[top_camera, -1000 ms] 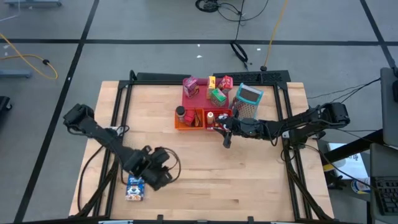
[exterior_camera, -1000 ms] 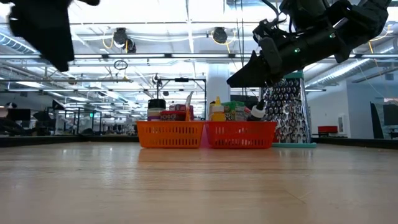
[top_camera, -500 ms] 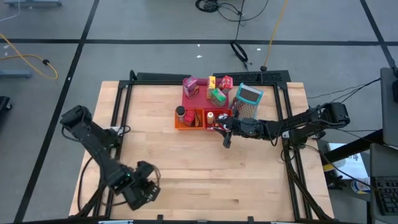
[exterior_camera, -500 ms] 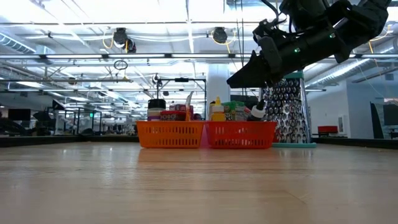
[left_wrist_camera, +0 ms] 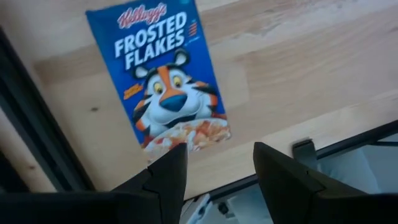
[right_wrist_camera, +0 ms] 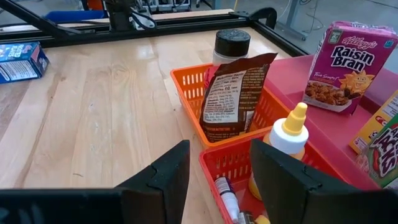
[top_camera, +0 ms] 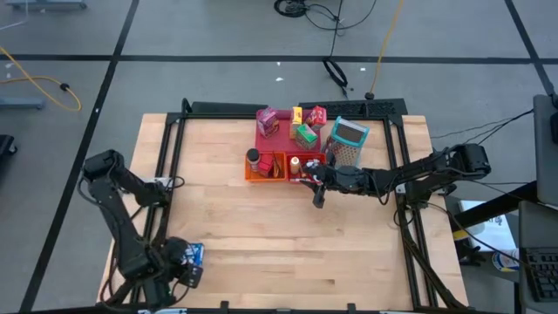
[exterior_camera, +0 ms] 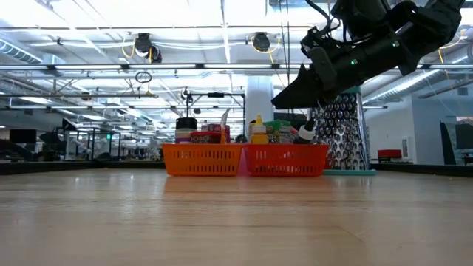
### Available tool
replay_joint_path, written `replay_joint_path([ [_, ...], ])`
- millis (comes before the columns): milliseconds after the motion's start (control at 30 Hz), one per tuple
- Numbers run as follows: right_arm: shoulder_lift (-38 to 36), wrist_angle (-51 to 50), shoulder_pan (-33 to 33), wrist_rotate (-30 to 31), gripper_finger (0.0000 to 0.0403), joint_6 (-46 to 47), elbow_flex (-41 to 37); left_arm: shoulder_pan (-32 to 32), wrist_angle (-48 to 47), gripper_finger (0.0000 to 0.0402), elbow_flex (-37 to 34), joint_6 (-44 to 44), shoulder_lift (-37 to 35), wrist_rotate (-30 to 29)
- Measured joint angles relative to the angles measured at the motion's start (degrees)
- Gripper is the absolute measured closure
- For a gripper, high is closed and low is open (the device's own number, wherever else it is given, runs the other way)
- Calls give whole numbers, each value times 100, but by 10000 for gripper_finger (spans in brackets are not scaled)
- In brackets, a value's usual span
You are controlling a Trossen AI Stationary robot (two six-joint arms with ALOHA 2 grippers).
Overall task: Pick & Place Kitchen Items
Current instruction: Put the blue cereal box into the pink bin
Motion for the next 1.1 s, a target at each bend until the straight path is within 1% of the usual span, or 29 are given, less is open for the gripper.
replay_joint_path([
  [133,0,4,0,0,243,-1,0,-186,-97,215,0,-140,2,-30],
  [200,0,4,0,0,243,-2,0,-250,-117,215,-17,-200,2,-150],
  [433,0,7,0,-2,243,-1,0,-260,-79,215,-287,-246,6,-176],
  [600,0,4,0,-2,243,15,0,-260,-19,215,-439,-271,7,110],
  [867,0,-1,2,-4,243,16,0,-256,93,215,-707,-263,7,144],
  [1100,0,-5,2,-4,243,17,0,-216,144,215,-845,-264,0,501],
])
